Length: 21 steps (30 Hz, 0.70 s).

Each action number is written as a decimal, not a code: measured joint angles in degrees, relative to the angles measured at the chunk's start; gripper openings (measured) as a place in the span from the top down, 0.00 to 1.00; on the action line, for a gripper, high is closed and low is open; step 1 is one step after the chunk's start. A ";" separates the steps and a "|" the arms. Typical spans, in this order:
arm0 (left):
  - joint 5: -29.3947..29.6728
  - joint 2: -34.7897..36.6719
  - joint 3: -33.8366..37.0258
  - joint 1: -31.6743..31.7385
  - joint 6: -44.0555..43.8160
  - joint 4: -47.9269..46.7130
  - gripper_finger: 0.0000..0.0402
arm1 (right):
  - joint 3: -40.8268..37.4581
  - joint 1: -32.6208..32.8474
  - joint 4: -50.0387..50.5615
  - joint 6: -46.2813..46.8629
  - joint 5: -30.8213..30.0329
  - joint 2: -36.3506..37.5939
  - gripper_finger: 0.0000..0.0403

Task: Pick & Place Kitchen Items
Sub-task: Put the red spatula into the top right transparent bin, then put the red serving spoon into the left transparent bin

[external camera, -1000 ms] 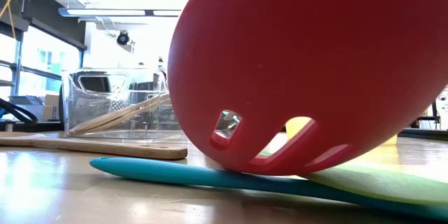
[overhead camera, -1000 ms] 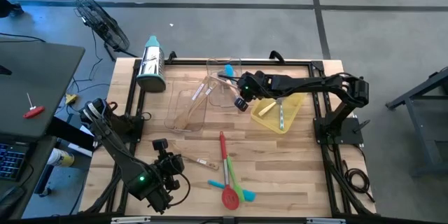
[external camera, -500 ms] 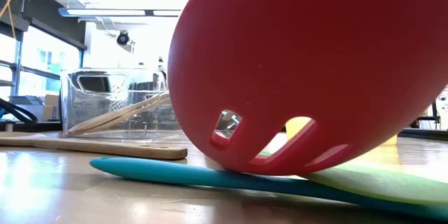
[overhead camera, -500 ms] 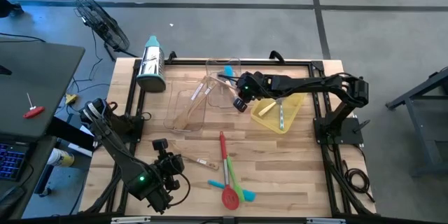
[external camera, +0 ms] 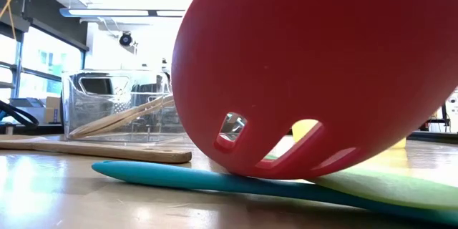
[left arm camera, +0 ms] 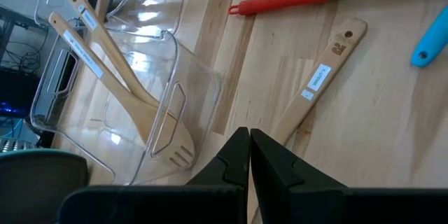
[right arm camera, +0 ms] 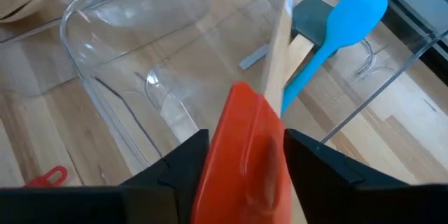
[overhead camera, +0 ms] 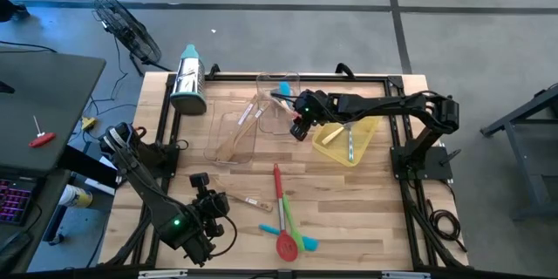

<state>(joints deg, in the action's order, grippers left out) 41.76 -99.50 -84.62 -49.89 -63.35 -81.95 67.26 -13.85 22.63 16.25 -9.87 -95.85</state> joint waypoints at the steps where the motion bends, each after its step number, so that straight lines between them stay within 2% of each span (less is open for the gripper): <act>1: -0.02 0.00 0.00 0.00 0.00 0.00 0.97 | 0.00 0.00 -0.08 -0.02 0.64 0.00 0.54; 8: -0.02 0.00 0.00 0.00 0.00 0.00 0.97 | -0.02 1.01 -3.32 -2.14 5.52 0.00 0.48; 16: -0.02 0.00 0.00 0.00 0.00 0.00 0.97 | -0.02 3.31 -10.40 -5.97 11.52 0.00 0.48; 18: -0.02 0.00 0.00 0.00 0.00 0.00 0.97 | -0.02 4.04 -13.05 -7.03 14.47 0.00 0.48; 21: -0.02 0.00 0.00 0.00 0.00 0.00 0.97 | -0.02 5.41 -18.14 -7.51 22.57 0.41 0.48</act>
<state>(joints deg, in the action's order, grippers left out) 41.73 -99.50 -84.62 -49.89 -63.35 -81.95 67.24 -8.44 4.50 8.74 12.71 -95.45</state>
